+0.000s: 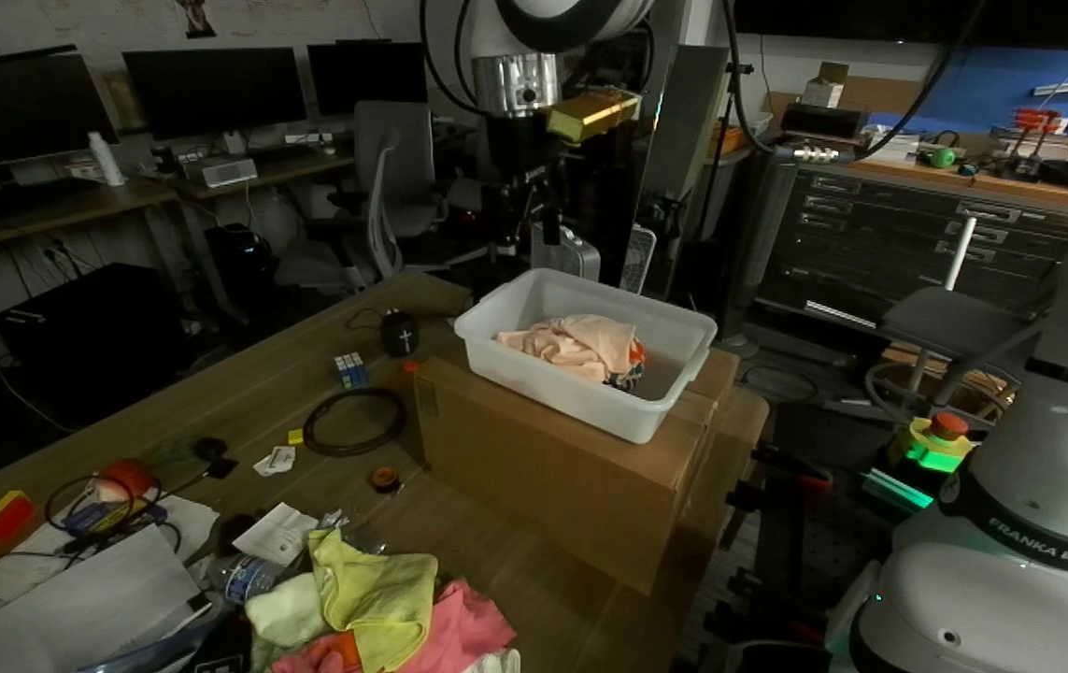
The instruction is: Remove the clothes from the white storage container
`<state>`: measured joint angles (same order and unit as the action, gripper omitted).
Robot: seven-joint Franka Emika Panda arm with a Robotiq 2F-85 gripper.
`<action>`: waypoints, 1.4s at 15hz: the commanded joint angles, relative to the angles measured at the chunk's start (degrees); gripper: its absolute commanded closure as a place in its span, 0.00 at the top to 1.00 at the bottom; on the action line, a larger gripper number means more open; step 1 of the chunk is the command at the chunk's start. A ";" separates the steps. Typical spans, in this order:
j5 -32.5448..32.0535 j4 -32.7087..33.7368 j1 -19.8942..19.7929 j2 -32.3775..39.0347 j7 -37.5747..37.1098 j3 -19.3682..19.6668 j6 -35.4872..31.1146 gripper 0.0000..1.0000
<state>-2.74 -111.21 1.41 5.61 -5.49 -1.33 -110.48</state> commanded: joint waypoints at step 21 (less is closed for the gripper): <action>3.70 1.08 -6.57 21.49 -1.37 6.88 -17.17 1.00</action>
<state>1.43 -113.03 -4.92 24.16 -6.86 4.79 -126.59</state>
